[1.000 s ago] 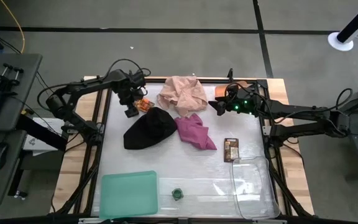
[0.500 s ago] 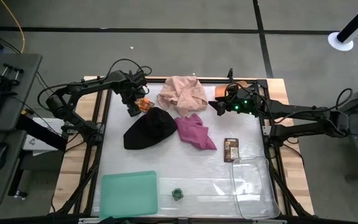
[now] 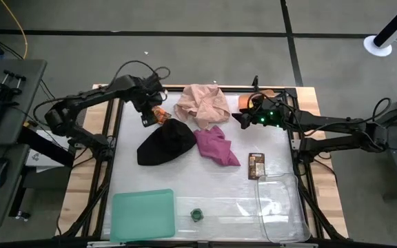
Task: Sort spices by type
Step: Put the top green seasoning bottle into the blue bin
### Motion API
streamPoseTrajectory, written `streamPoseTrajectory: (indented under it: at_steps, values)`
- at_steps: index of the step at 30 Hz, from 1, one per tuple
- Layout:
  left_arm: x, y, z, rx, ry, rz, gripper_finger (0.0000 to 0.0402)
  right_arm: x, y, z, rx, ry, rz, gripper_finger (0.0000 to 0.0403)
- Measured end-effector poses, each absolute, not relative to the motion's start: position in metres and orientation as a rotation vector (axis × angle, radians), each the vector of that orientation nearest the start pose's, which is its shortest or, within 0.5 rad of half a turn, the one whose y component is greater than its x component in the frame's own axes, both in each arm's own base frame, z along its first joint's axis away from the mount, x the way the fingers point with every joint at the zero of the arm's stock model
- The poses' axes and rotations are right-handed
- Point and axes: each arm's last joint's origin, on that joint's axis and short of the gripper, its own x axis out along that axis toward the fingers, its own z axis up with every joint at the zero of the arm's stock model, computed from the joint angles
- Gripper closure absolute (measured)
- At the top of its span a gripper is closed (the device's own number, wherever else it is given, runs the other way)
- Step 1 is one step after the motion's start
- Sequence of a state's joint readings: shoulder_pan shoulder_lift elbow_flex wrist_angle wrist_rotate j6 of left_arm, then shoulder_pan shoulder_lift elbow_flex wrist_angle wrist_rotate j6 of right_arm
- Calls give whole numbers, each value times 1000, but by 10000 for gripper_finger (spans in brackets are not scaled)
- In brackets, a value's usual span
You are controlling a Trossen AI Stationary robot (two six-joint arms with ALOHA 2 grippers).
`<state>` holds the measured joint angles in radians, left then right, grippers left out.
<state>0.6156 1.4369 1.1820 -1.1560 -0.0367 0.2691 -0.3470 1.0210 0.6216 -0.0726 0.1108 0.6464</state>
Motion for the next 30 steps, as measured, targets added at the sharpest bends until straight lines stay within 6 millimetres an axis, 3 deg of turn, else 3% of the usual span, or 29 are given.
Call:
streamPoseTrajectory:
  at_steps: [5, 10, 15, 21, 25, 30]
  values:
    - [209, 104, 326, -59, 1318, 253, 235, 203, -77, 244, 680, 314, -589, 112]
    - [202, 33, 348, -96, 1375, 99, 235, 203, -76, 244, 711, 316, -577, 112]
    - [194, -52, 347, -125, 1441, -55, 235, 204, -74, 244, 767, 328, -515, 112]
    - [176, -141, 343, -219, 1359, -159, 235, 210, -61, 246, 831, 321, -433, 112]
    - [157, -178, 321, -195, 1390, -136, 235, 216, -44, 251, 877, 287, -354, 112]
    - [143, -193, 280, -101, 1490, -43, 235, 221, -22, 255, 958, 239, -334, 112]
